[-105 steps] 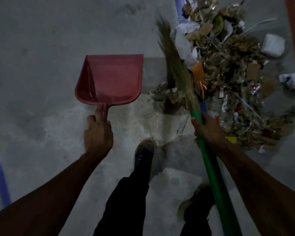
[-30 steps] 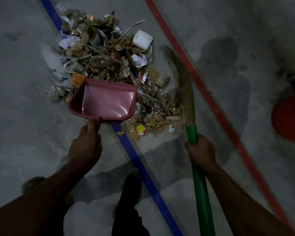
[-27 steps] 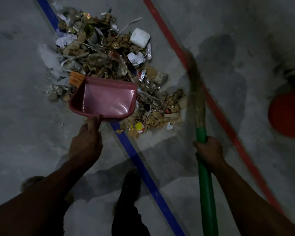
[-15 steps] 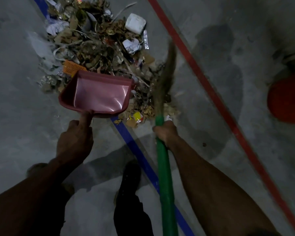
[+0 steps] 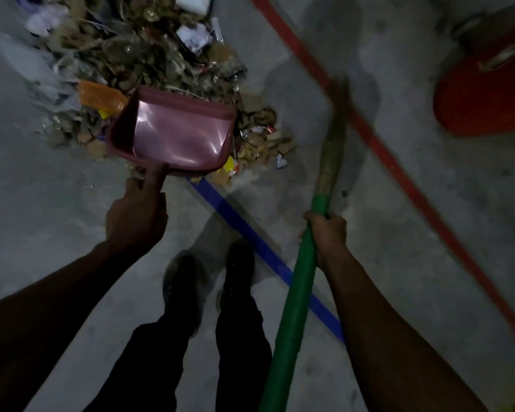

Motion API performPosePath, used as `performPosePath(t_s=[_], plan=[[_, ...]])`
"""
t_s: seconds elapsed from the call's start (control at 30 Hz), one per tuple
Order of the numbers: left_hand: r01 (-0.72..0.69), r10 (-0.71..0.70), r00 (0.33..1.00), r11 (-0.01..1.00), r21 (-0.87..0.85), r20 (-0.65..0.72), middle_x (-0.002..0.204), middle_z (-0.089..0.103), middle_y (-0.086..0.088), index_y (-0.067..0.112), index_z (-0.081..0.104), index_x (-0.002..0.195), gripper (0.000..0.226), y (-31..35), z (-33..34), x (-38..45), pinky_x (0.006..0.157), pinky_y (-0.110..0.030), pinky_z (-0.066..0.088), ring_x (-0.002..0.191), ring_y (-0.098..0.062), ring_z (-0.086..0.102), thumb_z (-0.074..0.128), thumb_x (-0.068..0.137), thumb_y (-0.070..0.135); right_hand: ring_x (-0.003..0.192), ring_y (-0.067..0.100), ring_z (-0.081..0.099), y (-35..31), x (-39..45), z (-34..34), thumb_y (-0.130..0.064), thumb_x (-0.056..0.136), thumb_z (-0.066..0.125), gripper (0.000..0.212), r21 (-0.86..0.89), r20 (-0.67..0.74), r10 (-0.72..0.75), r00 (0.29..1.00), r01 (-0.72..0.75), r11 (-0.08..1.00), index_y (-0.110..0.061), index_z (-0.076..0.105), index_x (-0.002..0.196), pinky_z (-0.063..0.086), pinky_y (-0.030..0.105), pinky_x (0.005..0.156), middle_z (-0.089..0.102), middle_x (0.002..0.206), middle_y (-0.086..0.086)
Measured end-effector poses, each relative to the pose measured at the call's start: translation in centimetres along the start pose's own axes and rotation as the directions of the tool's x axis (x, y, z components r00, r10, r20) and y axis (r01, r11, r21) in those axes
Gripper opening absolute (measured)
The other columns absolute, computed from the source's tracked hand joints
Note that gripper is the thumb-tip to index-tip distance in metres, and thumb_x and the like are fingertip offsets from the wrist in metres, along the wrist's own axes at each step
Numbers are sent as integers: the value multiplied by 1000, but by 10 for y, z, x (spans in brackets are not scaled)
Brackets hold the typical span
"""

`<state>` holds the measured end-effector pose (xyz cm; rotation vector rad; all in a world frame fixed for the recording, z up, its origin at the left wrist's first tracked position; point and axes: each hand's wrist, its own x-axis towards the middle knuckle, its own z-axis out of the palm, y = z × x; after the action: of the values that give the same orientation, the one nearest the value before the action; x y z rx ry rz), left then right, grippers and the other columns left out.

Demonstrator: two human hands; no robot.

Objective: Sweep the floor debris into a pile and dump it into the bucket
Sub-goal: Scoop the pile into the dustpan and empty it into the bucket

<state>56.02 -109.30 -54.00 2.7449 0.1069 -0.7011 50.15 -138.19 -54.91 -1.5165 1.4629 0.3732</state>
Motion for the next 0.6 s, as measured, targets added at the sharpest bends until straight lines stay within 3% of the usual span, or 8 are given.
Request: performPosePath(t_s=[0.1, 0.2, 0.33, 0.47, 0.6], plan=[[-41, 41, 999, 999, 14, 20, 116, 44, -21, 39, 21, 147, 58, -5, 11, -4, 70, -46, 37, 82, -49, 53, 43, 97, 21, 56, 25, 61, 39, 6, -23, -10, 85, 68, 27, 108, -100, 136, 986, -125, 986, 4, 62, 106, 52, 33, 57, 64, 78, 16], [-67, 66, 996, 998, 11, 54, 114, 44, -22, 39, 20, 147, 56, -11, 19, -10, 68, -45, 37, 79, -47, 53, 41, 98, 21, 60, 27, 62, 66, 16, -37, -7, 83, 69, 39, 194, -143, 255, 956, -225, 955, 6, 57, 119, 53, 35, 57, 64, 97, 22], [-103, 104, 993, 994, -19, 57, 110, 45, -21, 41, 19, 148, 59, -22, 34, -19, 67, -47, 42, 70, -40, 51, 42, 97, 20, 63, 28, 63, 79, 29, -25, -6, 86, 68, 44, 103, -81, 305, 949, -297, 949, 6, 51, 125, 55, 38, 56, 62, 94, 22], [-65, 66, 996, 998, -25, 53, 110, 46, -19, 43, 20, 146, 59, -37, 42, -24, 64, -42, 39, 64, -29, 40, 43, 97, 20, 90, 32, 66, 68, 27, 26, -13, 86, 68, 48, -168, 18, 166, 986, -161, 973, 3, 52, 129, 58, 38, 77, 63, 110, 16], [-30, 30, 999, 1000, -1, 32, 111, 46, -20, 39, 24, 144, 55, -53, 43, -29, 63, -43, 40, 63, -29, 39, 44, 96, 20, 105, 30, 63, 45, 9, 83, -14, 91, 61, 46, -298, 168, 16, 986, 36, 954, 1, 49, 133, 55, 34, 89, 61, 119, 16]])
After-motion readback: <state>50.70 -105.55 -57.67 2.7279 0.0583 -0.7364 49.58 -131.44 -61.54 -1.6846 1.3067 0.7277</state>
